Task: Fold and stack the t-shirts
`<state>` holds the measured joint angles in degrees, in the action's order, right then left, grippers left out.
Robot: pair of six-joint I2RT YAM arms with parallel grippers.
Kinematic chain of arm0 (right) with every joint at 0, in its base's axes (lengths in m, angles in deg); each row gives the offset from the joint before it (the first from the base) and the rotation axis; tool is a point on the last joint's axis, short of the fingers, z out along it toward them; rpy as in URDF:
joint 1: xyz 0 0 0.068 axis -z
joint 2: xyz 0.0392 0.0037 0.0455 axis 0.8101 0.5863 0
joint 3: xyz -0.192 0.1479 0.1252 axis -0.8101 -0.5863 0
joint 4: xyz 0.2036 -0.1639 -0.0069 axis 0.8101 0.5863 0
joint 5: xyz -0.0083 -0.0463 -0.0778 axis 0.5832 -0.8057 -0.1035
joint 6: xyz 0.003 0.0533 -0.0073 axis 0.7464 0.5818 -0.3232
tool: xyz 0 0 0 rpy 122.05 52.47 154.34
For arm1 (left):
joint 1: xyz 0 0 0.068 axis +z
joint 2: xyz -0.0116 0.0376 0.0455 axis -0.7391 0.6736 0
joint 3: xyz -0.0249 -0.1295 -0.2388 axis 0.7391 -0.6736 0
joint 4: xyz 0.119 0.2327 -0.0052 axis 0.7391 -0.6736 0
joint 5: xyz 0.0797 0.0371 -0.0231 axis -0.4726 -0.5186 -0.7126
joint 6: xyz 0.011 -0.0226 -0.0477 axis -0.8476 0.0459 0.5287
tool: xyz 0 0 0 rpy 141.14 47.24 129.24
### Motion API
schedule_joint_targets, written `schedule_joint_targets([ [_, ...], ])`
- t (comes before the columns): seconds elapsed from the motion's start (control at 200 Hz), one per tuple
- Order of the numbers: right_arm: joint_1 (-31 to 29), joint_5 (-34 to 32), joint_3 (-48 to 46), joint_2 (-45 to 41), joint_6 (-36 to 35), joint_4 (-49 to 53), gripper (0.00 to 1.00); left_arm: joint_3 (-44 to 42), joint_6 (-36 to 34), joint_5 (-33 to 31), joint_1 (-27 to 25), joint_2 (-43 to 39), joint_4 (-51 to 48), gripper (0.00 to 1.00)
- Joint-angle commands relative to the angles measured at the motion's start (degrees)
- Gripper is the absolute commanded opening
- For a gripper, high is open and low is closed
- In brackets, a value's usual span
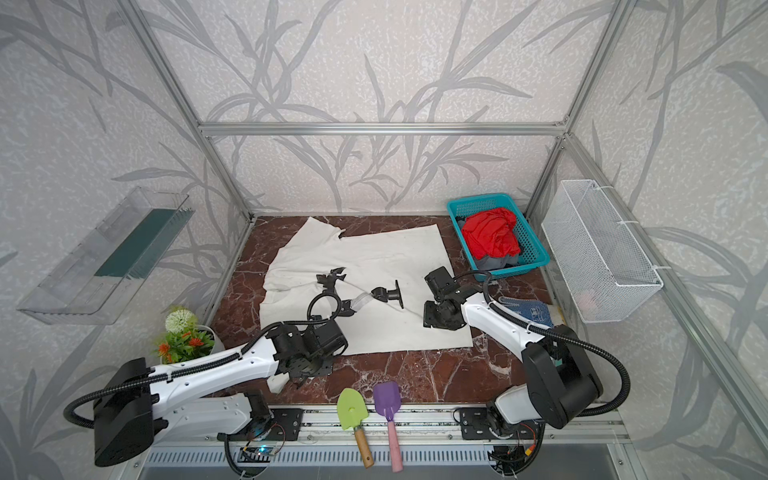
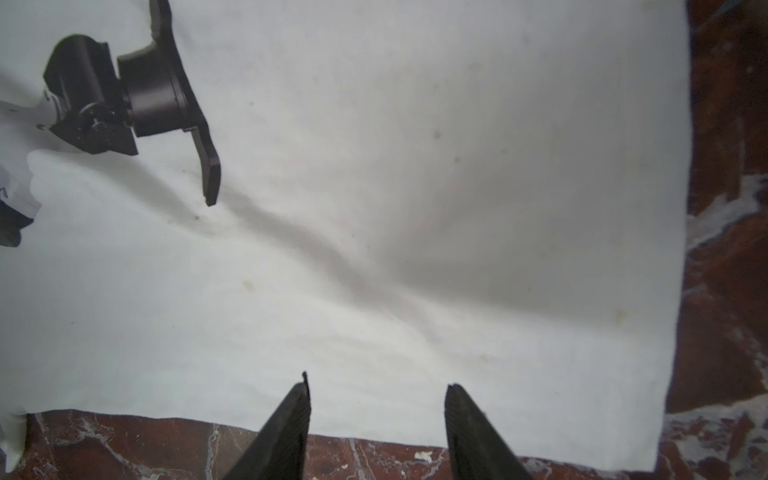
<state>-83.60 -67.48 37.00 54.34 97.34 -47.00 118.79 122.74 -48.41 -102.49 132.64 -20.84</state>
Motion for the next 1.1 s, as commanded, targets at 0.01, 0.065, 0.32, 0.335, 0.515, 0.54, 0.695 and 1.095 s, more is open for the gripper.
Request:
schedule_joint_targets([
  [0.01,-0.5,0.58,1.25,0.93,-0.38,-0.05,0.54,-2.11,2.06,-1.36,-0.37,1.58,1.64,0.35],
  [0.065,-0.63,0.62,1.61,0.94,-0.46,0.32,0.54,-1.6,3.72,-3.09,-0.35,2.41,0.43,0.35],
  [0.32,-0.78,0.38,2.45,0.83,-0.82,0.87,0.54,-2.09,2.27,-2.9,0.5,7.26,4.27,0.35],
  [0.335,-0.8,0.44,2.49,0.92,-0.82,0.9,0.54,-2.36,2.31,-2.34,0.59,7.49,4.78,0.35],
  [0.515,-0.78,0.32,3.07,1.01,-1.17,0.94,0.54,-4.63,2.65,2.43,0.69,9.23,9.47,0.35],
  [0.54,-0.7,0.23,3.16,1.09,-1.25,0.94,0.54,-4.98,2.78,3.14,0.69,9.23,10.0,0.35],
  [0.695,-0.75,-0.47,4.42,2.28,-1.85,1.85,0.54,-6.94,3.25,7.25,0.68,8.41,12.16,0.34],
  [1.095,-0.43,-0.8,5.42,3.9,-2.83,1.34,0.54,-1.2,-4.81,19.47,1.05,-4.9,6.24,0.34],
])
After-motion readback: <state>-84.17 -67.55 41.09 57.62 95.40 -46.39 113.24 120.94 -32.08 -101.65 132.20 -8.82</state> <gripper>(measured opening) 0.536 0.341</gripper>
